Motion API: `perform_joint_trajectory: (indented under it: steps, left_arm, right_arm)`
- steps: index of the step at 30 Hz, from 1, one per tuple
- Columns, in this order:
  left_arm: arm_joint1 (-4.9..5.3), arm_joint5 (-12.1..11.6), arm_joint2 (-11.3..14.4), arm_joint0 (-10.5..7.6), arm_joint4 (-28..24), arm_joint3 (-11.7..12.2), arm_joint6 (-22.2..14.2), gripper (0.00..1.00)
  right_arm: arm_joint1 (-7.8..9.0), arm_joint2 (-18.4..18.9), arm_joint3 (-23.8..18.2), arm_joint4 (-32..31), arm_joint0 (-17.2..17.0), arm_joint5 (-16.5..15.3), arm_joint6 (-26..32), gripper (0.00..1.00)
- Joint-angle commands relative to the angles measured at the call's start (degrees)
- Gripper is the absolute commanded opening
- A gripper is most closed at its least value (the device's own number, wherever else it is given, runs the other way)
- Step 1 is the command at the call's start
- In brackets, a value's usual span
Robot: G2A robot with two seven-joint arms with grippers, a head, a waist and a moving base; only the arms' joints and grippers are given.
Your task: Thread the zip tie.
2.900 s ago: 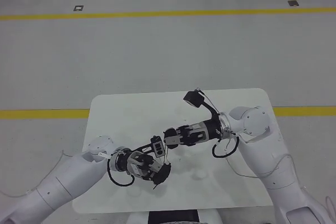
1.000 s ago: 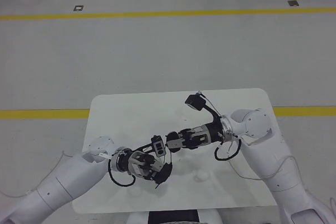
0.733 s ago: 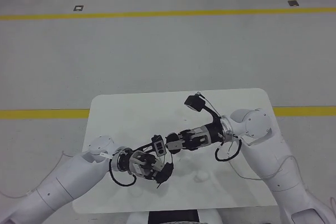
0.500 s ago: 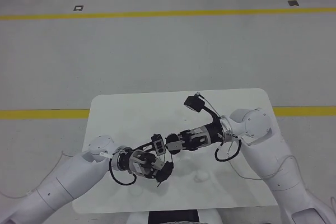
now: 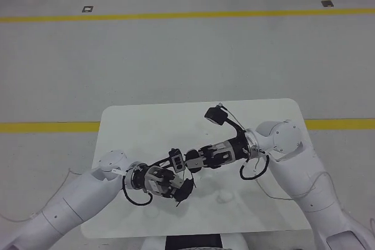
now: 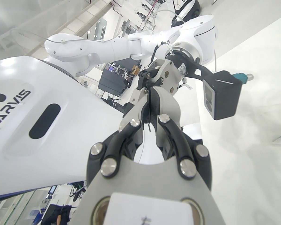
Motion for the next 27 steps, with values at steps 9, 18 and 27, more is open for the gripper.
perform_joint_trajectory:
  steps: [9,18,27]
  left_arm:
    - [-0.51,0.22,-0.85,0.35,0.64,0.12,0.32,0.00]
    - [-0.85,-0.34,-1.63,1.18,1.65,-0.26,0.95,0.00]
    - [-1.03,-0.35,-2.63,2.11,2.26,-0.87,0.83,0.00]
  right_arm:
    - [0.61,-0.77,-0.05,0.29,0.38,0.00,0.00,0.00]
    - [1.17,-1.01,-0.42,0.94,0.27,0.00,0.00,0.00]
    - [1.73,-1.17,-1.32,0.44,-0.07,0.00,0.00,0.00]
